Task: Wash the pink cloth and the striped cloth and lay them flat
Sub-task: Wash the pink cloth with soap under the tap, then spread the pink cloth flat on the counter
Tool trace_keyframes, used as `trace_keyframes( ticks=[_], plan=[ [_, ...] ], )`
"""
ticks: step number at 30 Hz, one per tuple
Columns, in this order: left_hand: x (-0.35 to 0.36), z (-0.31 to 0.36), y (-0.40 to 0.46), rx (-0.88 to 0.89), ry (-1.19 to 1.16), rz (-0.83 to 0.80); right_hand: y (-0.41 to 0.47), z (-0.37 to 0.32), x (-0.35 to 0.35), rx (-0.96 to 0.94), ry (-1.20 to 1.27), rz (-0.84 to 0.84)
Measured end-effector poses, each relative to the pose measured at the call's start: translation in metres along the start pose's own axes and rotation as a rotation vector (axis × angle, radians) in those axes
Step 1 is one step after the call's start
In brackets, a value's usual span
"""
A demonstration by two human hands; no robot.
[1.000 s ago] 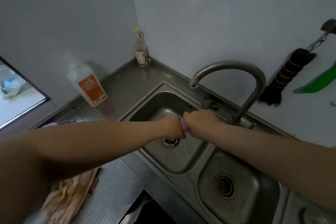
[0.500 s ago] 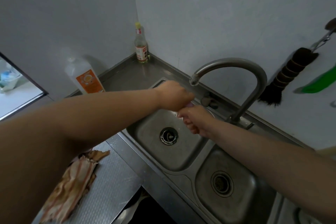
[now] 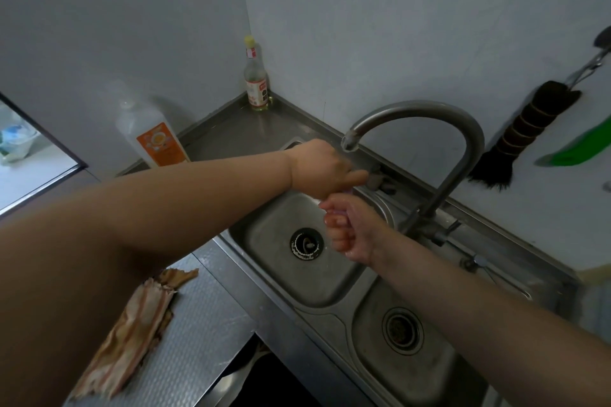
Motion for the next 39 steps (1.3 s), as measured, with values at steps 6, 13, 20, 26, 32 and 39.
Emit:
trace_keyframes(
  ticks=[6, 13, 20, 26, 32, 39],
  plan=[
    [0.02, -0.003, -0.02, -0.178, -0.157, 0.161, -0.007, -0.008, -0.031, -0.001, -0.408, -0.178],
    [0.064, -0.007, -0.065, -0.68, -0.698, -0.273, -0.01, -0.038, -0.06, -0.338, -0.954, -0.045],
    [0.05, -0.012, -0.124, -0.959, -1.007, -0.243, -0.02, -0.047, -0.019, -0.624, -1.416, -0.07],
    [0.03, -0.046, -0.202, -1.353, -1.143, 0.122, -0.031, -0.066, 0.04, -0.804, -1.228, -0.112],
    [0.013, -0.075, -0.287, -1.594, -1.496, 0.51, -0.008, -0.053, 0.085, -0.542, -0.753, -0.09],
    [-0.009, -0.1, -0.39, -1.495, -1.813, 0.809, 0.013, -0.002, 0.166, -0.319, -1.05, -0.295]
  ],
)
Point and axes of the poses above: each hand's wrist, its own y-axis towards the middle knuckle, its own x-axis out of the palm, z = x × y, the point moved 9 cm from there along y, towards the middle knuckle, and after that the axes turned 14 degrees about -x, right-handed, at the moved point
